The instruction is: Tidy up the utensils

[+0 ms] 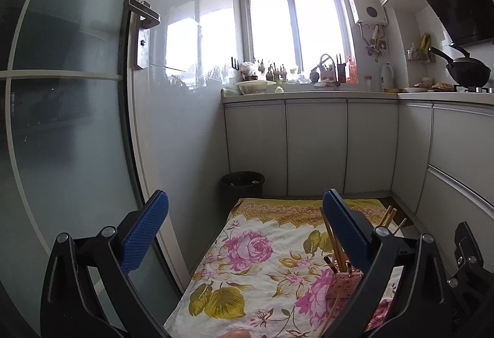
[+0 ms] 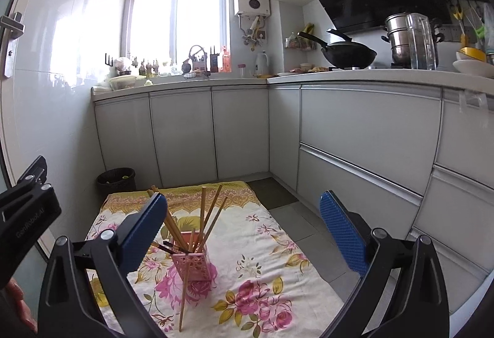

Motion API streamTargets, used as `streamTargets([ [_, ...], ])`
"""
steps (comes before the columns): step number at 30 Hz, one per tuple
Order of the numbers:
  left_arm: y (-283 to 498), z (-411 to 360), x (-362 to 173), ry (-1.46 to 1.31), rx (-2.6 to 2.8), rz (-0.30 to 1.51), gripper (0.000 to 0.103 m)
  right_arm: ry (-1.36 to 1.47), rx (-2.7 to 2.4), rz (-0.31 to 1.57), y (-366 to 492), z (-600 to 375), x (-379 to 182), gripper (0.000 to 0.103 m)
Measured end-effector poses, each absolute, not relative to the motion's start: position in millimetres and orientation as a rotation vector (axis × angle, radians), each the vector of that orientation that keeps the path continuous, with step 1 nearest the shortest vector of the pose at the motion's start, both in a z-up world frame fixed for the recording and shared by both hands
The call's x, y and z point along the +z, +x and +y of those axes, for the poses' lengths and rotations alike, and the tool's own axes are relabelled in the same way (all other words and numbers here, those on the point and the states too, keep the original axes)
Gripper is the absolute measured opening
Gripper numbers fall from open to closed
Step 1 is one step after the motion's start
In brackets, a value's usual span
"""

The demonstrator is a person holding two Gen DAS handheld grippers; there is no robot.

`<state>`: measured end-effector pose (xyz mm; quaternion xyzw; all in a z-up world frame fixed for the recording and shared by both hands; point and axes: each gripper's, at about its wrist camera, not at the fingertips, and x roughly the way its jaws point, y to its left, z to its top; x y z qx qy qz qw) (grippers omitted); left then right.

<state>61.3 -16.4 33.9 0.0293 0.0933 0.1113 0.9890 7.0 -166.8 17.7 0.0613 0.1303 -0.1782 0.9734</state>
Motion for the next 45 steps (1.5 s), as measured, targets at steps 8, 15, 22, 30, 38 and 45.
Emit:
streamTargets([
  [8,40.3,-16.3,45.9,0.023,0.194,0.184,0.096,0.153,-0.419,0.225,-25.1,-190.1,24.0,0.096],
  [15,14.2,-15.8,43.2,0.011,0.183,0.208,0.096,0.131,-0.484,0.23,-47.5,-196.2,25.3,0.096],
  [22,-4.5,3.4,29.5,-0.035,0.212,0.287,0.096,0.147,-0.494,0.302,-61.2,-199.6,15.3,0.096],
  [30,-13.5,15.0,18.7,-0.091,0.192,0.382,0.096,0.191,-0.471,0.382,-71.7,-207.5,-3.3,0.096],
  [38,-15.5,4.8,13.3,-0.044,0.18,0.431,0.096,0.225,-0.473,0.391,-78.1,-215.5,-4.0,0.096],
  [45,-11.9,-1.8,10.0,-0.004,0.174,0.443,0.096,0.226,-0.47,0.417,-74.7,-217.1,-6.3,0.096],
])
